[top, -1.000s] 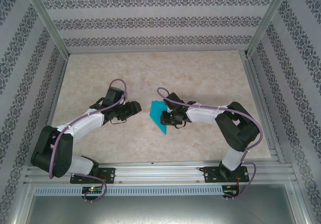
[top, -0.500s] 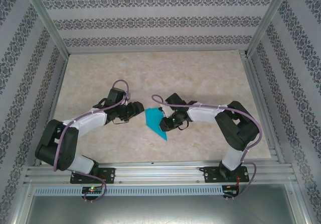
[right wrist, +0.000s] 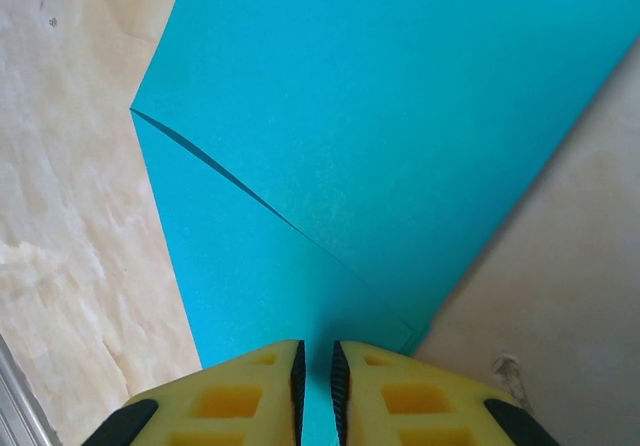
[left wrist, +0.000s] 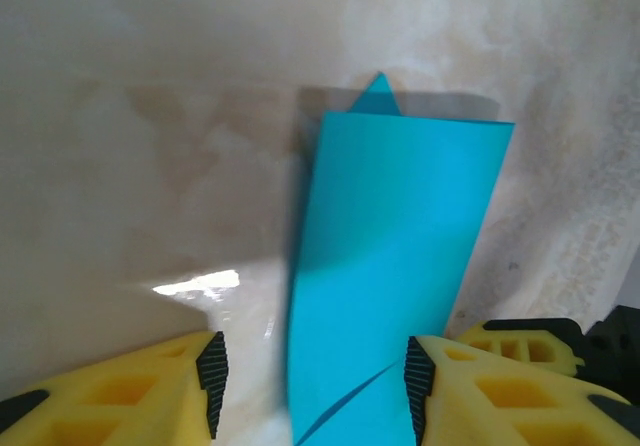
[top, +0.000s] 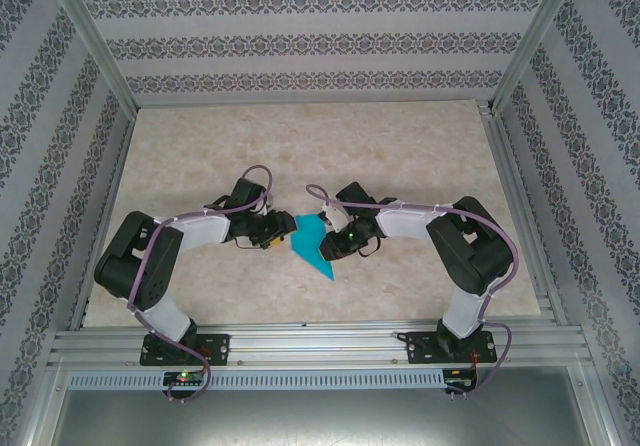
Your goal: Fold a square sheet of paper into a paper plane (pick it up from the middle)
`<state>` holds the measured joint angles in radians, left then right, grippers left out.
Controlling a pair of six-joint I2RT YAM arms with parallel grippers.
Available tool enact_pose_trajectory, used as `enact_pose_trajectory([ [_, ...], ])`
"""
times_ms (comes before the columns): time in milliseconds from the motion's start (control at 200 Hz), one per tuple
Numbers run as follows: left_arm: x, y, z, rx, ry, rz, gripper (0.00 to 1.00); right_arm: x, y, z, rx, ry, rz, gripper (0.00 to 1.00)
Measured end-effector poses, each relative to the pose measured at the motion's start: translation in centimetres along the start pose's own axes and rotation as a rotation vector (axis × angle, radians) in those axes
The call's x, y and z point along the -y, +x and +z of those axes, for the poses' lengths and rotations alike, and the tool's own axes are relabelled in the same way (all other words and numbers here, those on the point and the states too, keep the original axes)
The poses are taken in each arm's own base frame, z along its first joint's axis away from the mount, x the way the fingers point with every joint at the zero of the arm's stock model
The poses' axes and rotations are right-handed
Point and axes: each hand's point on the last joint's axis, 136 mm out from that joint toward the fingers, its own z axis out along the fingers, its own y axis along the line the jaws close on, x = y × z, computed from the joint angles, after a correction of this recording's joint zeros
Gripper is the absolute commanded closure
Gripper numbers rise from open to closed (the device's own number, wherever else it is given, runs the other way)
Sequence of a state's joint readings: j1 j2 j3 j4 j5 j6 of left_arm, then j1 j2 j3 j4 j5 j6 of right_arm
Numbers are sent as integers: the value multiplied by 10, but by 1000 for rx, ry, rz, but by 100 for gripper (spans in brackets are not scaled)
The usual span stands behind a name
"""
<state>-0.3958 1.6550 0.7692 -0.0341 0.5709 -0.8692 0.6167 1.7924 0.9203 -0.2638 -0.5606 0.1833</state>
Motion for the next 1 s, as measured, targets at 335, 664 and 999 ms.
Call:
enact_pose_trajectory([
  [335, 5, 0, 8, -16, 2, -4, 47, 2, 0, -1, 13, -22, 9, 80],
  [664, 14, 5, 14, -36, 31, -13, 48, 2, 0, -1, 20, -33, 10, 80],
  [999, 29, 3, 14, -30, 95, -19, 51, 1, -1, -1, 21, -35, 22, 78],
])
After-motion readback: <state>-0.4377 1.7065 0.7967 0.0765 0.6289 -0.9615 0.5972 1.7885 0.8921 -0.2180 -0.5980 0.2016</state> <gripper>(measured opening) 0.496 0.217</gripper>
